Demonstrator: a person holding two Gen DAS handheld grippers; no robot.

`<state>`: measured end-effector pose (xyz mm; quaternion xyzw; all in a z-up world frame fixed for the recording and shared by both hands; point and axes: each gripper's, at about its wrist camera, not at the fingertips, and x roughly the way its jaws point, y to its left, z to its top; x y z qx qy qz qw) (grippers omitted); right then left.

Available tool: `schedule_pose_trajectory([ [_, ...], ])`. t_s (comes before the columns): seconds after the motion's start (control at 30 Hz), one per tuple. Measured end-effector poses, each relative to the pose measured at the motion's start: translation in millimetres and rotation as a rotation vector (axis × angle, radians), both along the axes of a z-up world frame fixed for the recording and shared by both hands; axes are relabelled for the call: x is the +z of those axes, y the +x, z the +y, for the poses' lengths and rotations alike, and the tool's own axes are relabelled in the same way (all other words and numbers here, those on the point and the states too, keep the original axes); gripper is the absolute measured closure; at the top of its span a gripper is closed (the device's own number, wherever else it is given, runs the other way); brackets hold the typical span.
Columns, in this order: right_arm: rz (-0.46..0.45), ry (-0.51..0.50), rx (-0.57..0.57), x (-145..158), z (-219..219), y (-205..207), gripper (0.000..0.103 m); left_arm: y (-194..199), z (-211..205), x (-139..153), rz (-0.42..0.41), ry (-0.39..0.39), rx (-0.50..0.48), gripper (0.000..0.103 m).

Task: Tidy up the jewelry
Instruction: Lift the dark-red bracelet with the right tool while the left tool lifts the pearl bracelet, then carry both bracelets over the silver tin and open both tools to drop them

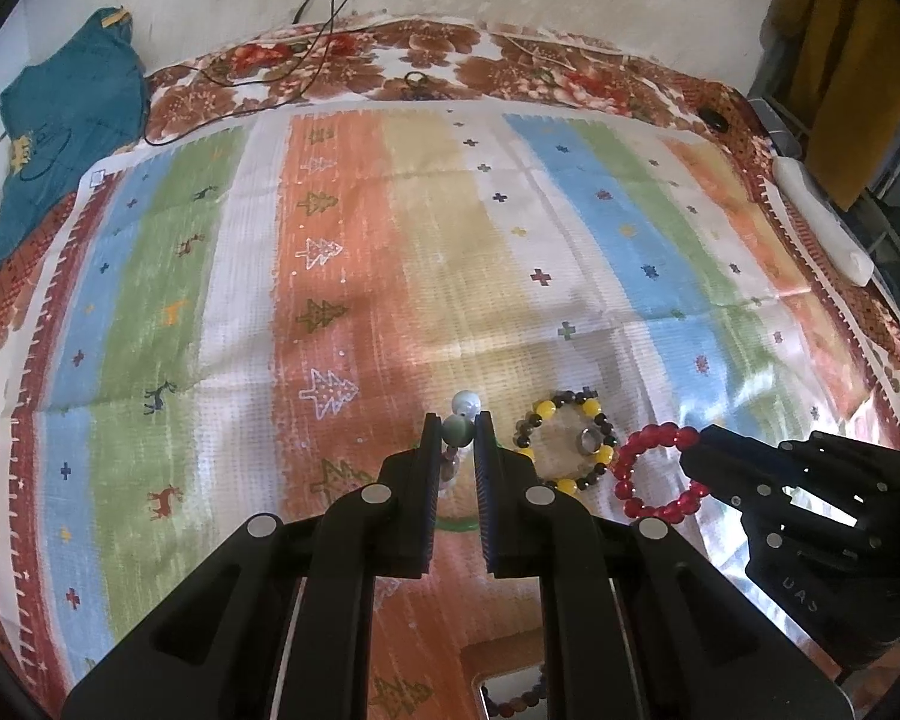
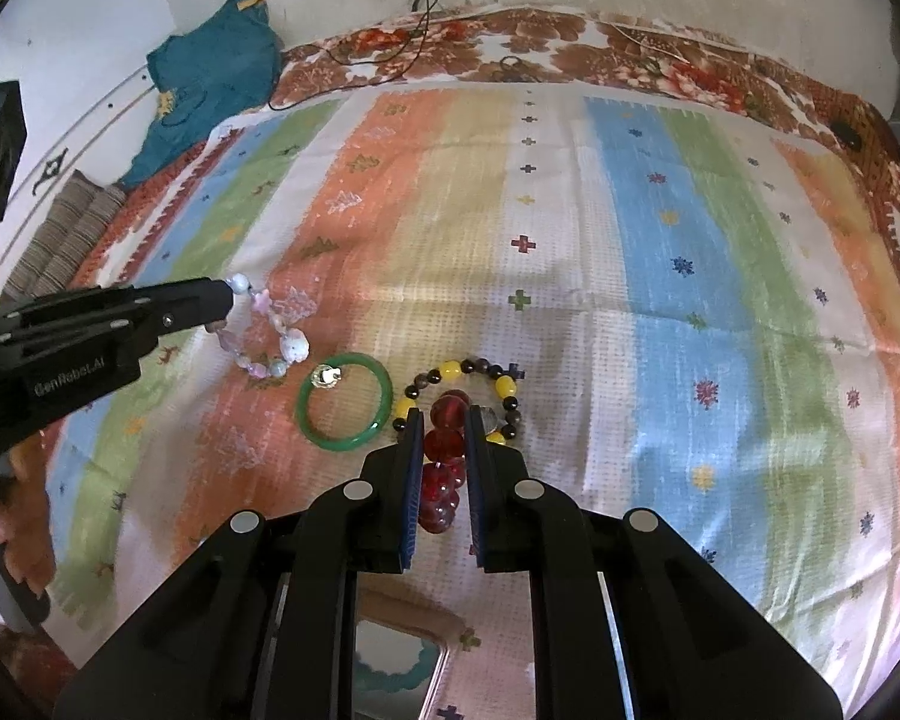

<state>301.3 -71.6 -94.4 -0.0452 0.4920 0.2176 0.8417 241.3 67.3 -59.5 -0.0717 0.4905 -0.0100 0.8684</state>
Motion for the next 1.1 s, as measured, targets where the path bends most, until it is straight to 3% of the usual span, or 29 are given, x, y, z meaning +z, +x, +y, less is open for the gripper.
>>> schedule_pose_trajectory([
  [1.1, -0.107, 0.017, 0.029, 38, -2, -50, 0.089, -67, -32, 49, -0.117, -0.024, -0.071, 0.093],
])
